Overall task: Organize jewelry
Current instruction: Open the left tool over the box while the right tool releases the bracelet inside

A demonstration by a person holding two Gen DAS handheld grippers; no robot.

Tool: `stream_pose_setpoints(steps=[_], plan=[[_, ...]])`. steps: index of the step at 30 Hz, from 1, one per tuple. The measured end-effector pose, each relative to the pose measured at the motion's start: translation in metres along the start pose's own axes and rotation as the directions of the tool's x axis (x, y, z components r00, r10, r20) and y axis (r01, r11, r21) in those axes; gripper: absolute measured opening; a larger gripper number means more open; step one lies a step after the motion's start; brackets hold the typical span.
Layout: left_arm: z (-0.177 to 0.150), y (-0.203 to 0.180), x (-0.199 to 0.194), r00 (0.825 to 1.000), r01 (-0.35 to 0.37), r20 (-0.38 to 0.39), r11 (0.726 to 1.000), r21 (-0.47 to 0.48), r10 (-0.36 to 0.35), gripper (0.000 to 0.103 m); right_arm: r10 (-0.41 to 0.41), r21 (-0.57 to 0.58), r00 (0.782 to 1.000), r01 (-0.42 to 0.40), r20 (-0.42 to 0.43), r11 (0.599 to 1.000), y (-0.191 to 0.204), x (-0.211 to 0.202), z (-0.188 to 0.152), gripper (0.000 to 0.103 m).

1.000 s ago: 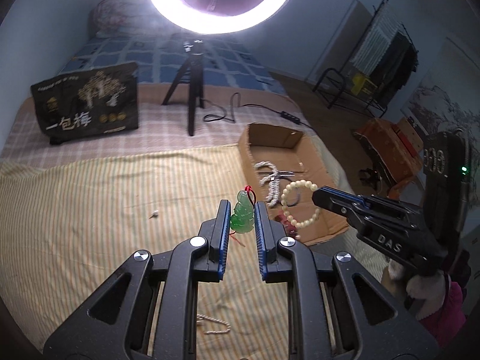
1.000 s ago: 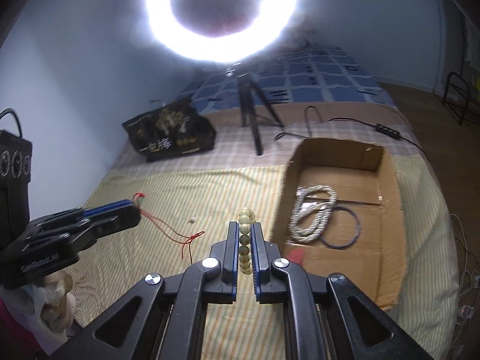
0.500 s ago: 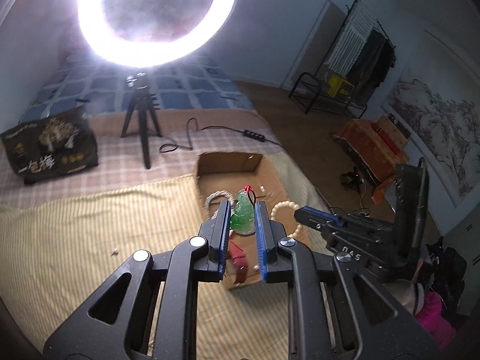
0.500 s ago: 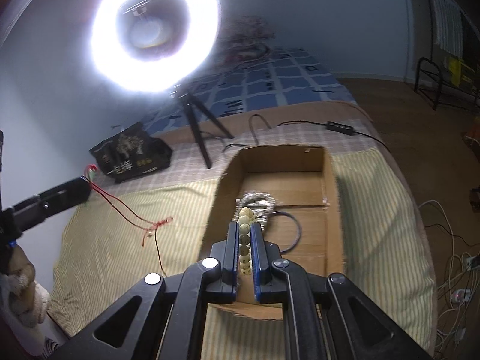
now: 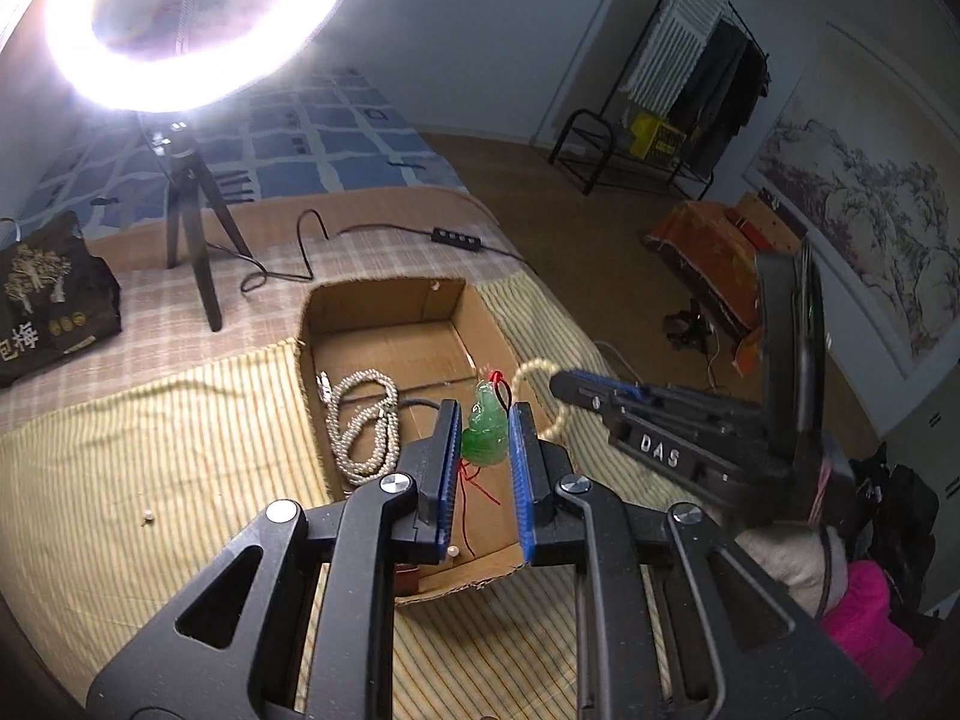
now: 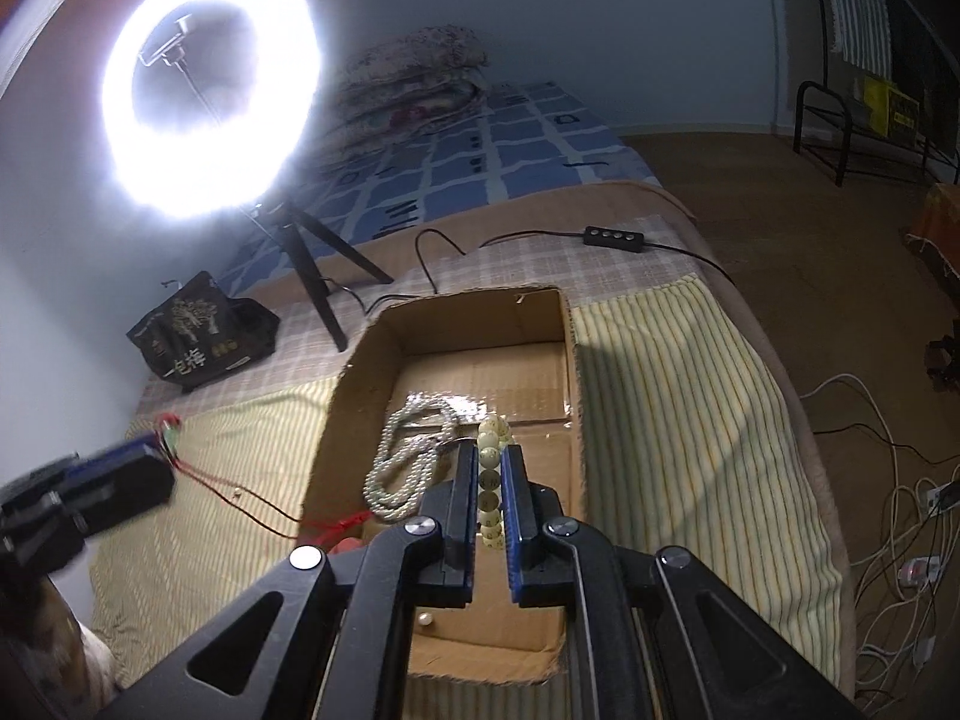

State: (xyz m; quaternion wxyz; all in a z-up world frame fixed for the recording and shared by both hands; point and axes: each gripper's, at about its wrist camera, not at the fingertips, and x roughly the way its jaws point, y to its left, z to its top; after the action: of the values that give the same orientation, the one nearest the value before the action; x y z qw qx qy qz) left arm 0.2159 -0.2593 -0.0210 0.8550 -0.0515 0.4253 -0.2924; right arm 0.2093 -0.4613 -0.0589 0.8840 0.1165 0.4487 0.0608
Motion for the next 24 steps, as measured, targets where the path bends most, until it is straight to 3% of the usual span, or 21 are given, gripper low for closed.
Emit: stream_pose_setpoints(steps=[11,14,16,21,24], plan=[[-0.015,-0.006,0.036,0.998,-0.020,-0.065,0.999,0.026,0.022,0.014,-0.001,-0.013,1.000,0.001,-0.015,1.000,-0.001,0.015,0.006,0.005],[-0.017,-0.006,0.039,0.996,-0.026,-0.082,0.999,0.034,0.029,0.014,0.001,-0.012,1.000,-0.001,-0.016,1.000,0.000,0.016,0.007,0.010],[-0.018,-0.005,0.039,0.996,-0.023,-0.089,0.999,0.027,0.026,0.015,-0.007,-0.013,1.000,0.007,-0.011,1.000,0.001,0.015,0.007,0.035],[-0.021,0.001,0.035,0.994,-0.030,-0.100,0.999,0.021,0.032,0.015,-0.016,-0.001,1.000,0.016,0.011,1.000,0.000,0.009,0.008,0.039],[-0.024,0.005,0.029,0.995,-0.035,-0.096,0.999,0.014,0.036,0.015,-0.027,0.008,0.999,0.026,0.026,1.000,-0.001,0.004,0.007,0.052]])
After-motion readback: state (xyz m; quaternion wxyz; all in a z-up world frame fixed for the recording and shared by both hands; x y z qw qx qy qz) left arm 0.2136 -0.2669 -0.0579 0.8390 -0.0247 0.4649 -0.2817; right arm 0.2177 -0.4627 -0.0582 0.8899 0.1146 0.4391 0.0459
